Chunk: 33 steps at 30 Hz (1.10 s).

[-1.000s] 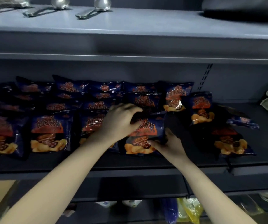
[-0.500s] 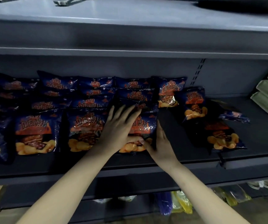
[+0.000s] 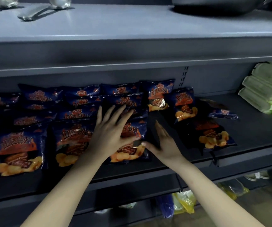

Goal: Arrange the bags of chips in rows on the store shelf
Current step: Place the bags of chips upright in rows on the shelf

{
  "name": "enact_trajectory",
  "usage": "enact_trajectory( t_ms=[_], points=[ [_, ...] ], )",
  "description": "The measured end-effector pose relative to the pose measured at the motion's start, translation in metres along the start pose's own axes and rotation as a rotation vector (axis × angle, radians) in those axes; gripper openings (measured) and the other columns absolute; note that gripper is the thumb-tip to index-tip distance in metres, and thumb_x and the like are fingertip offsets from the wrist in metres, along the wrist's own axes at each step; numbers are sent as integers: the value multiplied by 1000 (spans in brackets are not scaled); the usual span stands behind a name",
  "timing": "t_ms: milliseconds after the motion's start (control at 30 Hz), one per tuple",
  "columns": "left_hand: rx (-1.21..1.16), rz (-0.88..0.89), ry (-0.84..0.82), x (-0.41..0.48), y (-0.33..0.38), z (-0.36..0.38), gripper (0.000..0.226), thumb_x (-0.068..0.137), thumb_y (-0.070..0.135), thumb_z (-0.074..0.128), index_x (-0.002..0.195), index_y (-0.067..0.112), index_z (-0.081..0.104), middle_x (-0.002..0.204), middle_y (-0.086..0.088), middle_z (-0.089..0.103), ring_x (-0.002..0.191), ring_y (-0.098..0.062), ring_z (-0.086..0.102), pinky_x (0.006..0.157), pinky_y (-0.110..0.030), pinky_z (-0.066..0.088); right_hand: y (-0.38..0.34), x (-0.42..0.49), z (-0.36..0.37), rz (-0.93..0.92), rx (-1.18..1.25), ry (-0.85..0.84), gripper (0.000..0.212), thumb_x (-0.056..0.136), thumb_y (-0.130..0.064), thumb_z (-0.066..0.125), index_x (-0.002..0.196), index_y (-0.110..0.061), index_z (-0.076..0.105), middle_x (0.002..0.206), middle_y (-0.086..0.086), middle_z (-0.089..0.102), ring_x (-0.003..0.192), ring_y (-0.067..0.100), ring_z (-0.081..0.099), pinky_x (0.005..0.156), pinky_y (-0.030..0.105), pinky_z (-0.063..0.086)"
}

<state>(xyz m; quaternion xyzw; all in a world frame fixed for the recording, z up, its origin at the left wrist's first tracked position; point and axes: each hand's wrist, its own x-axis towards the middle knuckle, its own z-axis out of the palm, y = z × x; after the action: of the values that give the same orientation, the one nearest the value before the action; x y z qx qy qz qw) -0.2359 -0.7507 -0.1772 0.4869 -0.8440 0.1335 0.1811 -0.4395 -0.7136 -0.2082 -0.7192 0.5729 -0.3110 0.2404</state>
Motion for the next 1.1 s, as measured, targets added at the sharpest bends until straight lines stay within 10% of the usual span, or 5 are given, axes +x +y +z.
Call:
enact_trajectory(
  t_ms=[400, 667, 1100],
  points=[
    [-206, 191, 33, 82, 107, 10, 56, 83, 47, 56, 130, 17, 52, 136, -8, 50, 123, -32, 48, 109, -51, 28, 51, -27, -104, 150, -122, 316, 74, 83, -43, 64, 145, -24, 27, 152, -1, 26, 141, 15, 22, 111, 32, 29],
    [-373, 159, -378, 77, 199, 63, 78, 88, 52, 50, 148, 15, 18, 156, -9, 11, 141, -29, 18, 111, -41, 26, 110, -56, -121, 509, -238, 251, 91, 75, -50, 66, 148, -19, 22, 154, 9, 21, 143, 29, 14, 115, 46, 23],
    [-748, -83, -362, 72, 212, 71, 100, 76, 41, 72, 148, 34, 3, 157, -6, -9, 144, -26, 10, 107, -32, 32, 128, -57, -127, 440, -44, 449, 77, 78, -36, 70, 143, -20, 34, 137, 2, 47, 125, 21, 45, 97, 27, 40]
  ],
)
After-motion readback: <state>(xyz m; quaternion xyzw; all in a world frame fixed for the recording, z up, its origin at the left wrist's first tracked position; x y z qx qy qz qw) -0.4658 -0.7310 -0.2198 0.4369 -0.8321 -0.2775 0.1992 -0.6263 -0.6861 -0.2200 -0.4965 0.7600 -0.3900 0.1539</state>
